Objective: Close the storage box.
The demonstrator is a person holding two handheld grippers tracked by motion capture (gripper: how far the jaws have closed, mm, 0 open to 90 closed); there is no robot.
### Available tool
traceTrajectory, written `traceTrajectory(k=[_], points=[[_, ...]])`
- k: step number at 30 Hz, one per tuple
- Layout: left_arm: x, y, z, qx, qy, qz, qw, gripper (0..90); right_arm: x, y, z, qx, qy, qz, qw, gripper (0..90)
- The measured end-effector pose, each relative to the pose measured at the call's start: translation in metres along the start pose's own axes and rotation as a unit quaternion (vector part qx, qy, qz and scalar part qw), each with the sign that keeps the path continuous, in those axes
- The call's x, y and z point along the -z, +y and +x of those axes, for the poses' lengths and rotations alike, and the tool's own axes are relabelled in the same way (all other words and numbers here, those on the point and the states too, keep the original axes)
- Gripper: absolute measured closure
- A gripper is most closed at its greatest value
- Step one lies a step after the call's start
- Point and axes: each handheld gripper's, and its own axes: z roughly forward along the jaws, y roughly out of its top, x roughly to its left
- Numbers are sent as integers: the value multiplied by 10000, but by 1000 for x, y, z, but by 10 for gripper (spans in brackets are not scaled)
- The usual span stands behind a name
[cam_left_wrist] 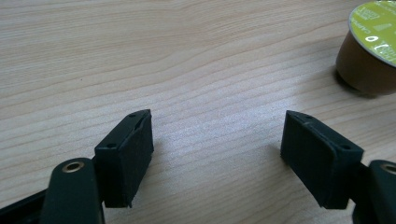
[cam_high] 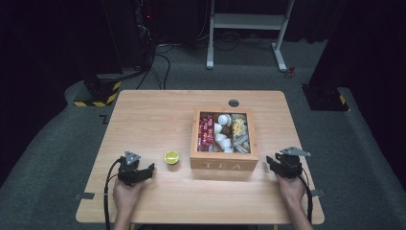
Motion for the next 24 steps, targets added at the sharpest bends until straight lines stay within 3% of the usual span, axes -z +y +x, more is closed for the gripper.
traceTrajectory(k=[8,13,16,24], points=[[0,0,0,-1,3,-1,10000,255,-5,-2,1,-15,10,90,10000,538],[0,0,0,-1,4,-1,10000,255,-8,-5,5,174,-107,86,9998,481],[0,0,0,-3,-5,-1,10000,252,-8,-5,4,88,-169,104,9998,429],[0,0,0,-2,-4,-4,10000,249,-8,-6,5,23,-226,120,9997,407]])
